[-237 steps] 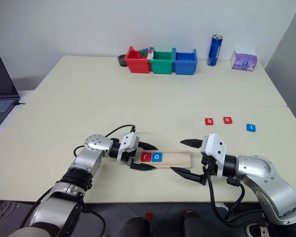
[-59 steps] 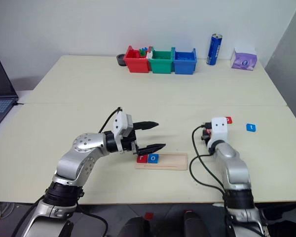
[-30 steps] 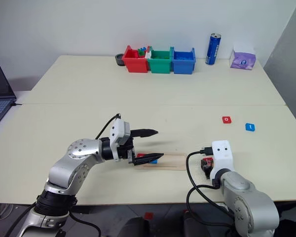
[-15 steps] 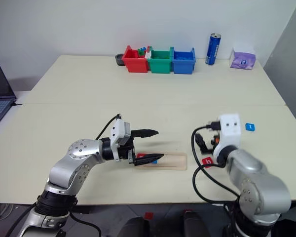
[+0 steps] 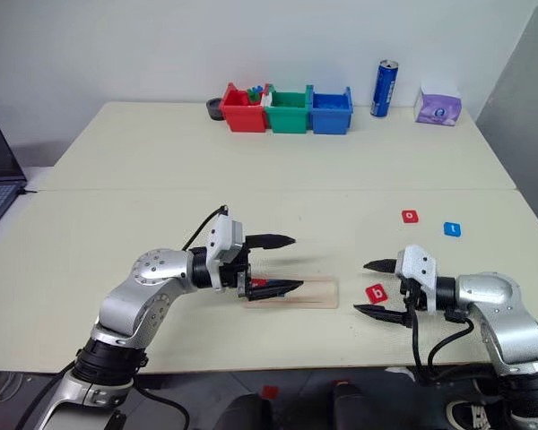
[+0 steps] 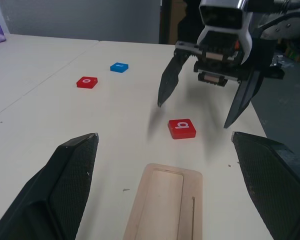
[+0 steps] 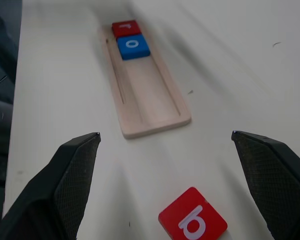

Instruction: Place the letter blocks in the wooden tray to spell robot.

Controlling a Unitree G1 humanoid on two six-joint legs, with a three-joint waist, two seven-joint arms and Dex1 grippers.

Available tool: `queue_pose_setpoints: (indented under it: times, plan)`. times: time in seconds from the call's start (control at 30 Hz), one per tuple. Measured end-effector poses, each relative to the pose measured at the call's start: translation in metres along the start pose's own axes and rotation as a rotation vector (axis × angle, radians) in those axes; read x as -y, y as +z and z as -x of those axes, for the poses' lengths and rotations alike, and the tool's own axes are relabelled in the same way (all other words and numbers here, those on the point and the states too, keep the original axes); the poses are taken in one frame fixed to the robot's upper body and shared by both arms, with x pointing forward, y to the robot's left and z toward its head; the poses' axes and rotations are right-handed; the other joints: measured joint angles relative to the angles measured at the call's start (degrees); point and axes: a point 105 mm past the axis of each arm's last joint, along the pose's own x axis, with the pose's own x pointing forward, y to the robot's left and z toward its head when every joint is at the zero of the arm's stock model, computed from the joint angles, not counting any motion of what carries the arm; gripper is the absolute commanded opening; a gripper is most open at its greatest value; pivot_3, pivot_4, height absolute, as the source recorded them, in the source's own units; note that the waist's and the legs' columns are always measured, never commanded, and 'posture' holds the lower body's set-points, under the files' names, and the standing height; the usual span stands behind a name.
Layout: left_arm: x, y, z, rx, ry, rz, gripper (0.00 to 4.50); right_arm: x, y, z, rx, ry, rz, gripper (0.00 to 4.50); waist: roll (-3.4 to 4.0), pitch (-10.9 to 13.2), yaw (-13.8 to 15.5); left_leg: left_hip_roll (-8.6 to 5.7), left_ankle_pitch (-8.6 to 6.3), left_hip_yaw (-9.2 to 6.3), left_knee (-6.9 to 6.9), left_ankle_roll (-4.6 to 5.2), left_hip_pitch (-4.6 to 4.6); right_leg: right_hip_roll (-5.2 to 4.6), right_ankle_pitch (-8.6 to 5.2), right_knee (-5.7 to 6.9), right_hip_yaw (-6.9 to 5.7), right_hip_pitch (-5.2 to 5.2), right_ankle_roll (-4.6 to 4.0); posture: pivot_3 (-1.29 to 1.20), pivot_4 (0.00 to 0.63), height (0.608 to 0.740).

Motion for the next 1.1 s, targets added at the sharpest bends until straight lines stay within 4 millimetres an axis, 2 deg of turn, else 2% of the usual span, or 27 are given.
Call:
queue_pose_setpoints:
  times: [0.2,0.53,0.93,1.03,1.1]
  plan:
    - [0.0,0.0,0.001,-0.004,0.002,-0.01,4.5,0.007,-0.021,0.002,-0.059,0.057,0.045,4.47,0.0,0.0,0.34,0.03,0.01,0.0,0.03,-0.02,-0.05,-0.1,0.0,-0.02,-0.02,0.0,-0.01,0.0,0.15,0.74]
    - [0.001,-0.001,0.002,-0.013,-0.014,-0.015,4.5,0.002,-0.043,0.01,-0.128,0.126,0.076,4.47,0.0,0.0,0.45,0.05,0.01,0.0,0.04,-0.03,-0.05,-0.17,0.0,0.0,-0.02,0.01,-0.01,0.0,0.15,0.74]
    - [0.005,0.003,-0.006,-0.007,-0.066,-0.027,4.5,0.016,-0.041,0.007,-0.122,0.09,0.098,4.47,0.01,-0.01,0.42,0.06,0.02,0.0,0.06,-0.04,-0.04,-0.16,0.01,0.02,-0.02,0.02,-0.01,0.0,0.15,0.74]
    - [0.006,0.003,-0.006,-0.008,-0.069,-0.025,4.5,0.016,-0.042,0.006,-0.121,0.094,0.095,3.87,0.01,-0.01,0.41,0.06,0.02,0.01,0.06,-0.04,-0.03,-0.17,0.01,0.03,0.0,0.02,-0.01,0.0,0.15,0.74]
    - [0.006,0.003,-0.006,-0.009,-0.071,-0.024,4.5,0.015,-0.042,0.005,-0.117,0.099,0.1,3.21,0.01,-0.01,0.4,0.07,0.02,0.01,0.07,-0.05,-0.03,-0.17,0.01,0.05,-0.01,0.03,-0.01,0.0,0.15,0.74]
